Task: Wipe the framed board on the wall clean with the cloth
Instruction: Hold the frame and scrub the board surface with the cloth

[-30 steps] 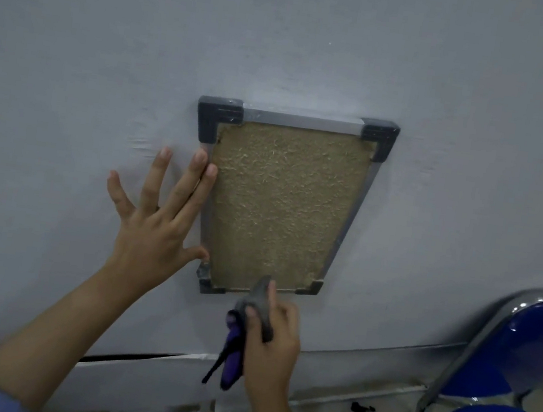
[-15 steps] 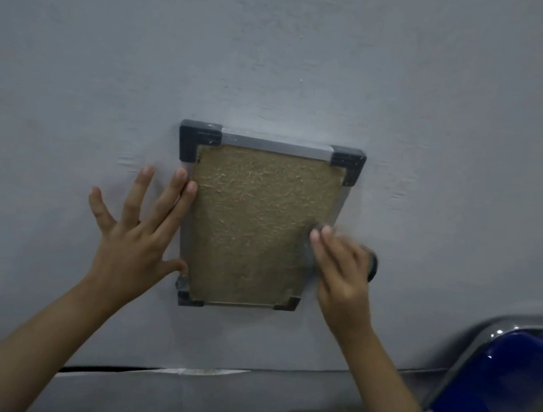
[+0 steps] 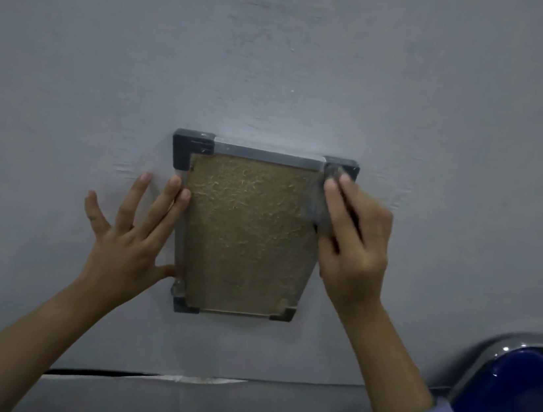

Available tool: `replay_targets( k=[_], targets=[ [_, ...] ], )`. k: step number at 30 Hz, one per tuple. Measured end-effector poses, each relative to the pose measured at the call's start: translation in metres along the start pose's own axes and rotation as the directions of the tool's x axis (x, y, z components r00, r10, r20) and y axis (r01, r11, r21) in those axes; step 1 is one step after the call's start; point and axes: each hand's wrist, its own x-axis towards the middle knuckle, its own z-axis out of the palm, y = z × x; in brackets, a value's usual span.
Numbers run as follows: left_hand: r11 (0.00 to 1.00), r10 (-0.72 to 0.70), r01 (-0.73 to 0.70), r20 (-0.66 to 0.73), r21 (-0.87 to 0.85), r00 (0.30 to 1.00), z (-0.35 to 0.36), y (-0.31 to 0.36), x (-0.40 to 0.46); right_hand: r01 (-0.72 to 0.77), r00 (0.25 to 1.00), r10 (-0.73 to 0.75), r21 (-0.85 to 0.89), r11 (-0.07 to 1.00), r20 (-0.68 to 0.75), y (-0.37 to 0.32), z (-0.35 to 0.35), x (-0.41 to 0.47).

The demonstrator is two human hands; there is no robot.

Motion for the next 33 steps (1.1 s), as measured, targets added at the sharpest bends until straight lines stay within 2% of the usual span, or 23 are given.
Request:
replay_targets(
  k=[4, 9, 11, 13, 16, 19, 23, 29, 31, 33],
  targets=[
    [1.0, -0.003, 0.004, -0.007, 0.021, 1.0, 0.001, 0.001, 0.0, -0.012, 0.998, 0.015, -0.053, 0.999, 0.058, 0.007, 0.023, -0.009],
    [0.999, -0.015, 0.015, -0.01, 0.048, 1.0, 0.0, 0.001, 0.0, 0.08, 0.946, -0.071, -0.015, 0.997, 0.318, -0.014, 0.028, -0.112],
    [0.998, -0.012, 0.012, -0.008, 0.059, 1.0, -0.001, 0.002, -0.001, 0.069, 0.912, -0.069, 0.013, 0.997, 0.405, -0.02, 0.023, -0.133],
    [0.998, -0.007, 0.008, -0.008, 0.07, 1.0, -0.002, 0.0, -0.002, -0.033, 0.938, 0.019, 0.034, 0.999, 0.347, -0.024, 0.017, -0.132],
    [0.993, 0.019, -0.012, -0.06, 0.119, 0.998, -0.007, -0.007, -0.003, -0.192, 0.98, 0.186, 0.074, 0.979, 0.074, -0.024, 0.012, -0.087],
    [0.993, 0.025, -0.008, -0.143, 0.118, 0.989, -0.017, -0.016, 0.009, -0.265, 0.95, 0.271, 0.063, 0.962, -0.154, -0.018, 0.015, -0.026],
    [0.996, -0.021, 0.028, -0.085, 0.086, 0.996, -0.027, -0.019, 0.03, -0.385, 0.897, 0.383, 0.038, 0.922, -0.222, -0.035, 0.038, 0.01],
    [0.997, -0.016, 0.021, -0.059, 0.069, 0.998, -0.024, -0.022, 0.032, -0.252, 0.967, 0.253, 0.03, 0.967, -0.024, -0.086, 0.07, 0.0],
    [0.997, -0.008, 0.013, -0.064, 0.075, 0.998, -0.025, -0.023, 0.032, -0.14, 0.986, 0.135, 0.049, 0.989, 0.1, -0.082, 0.061, 0.0],
    [0.997, 0.001, 0.005, -0.071, 0.081, 0.997, -0.025, -0.023, 0.032, -0.006, 0.988, -0.009, 0.094, 0.996, 0.157, -0.072, 0.048, 0.005]
  ],
)
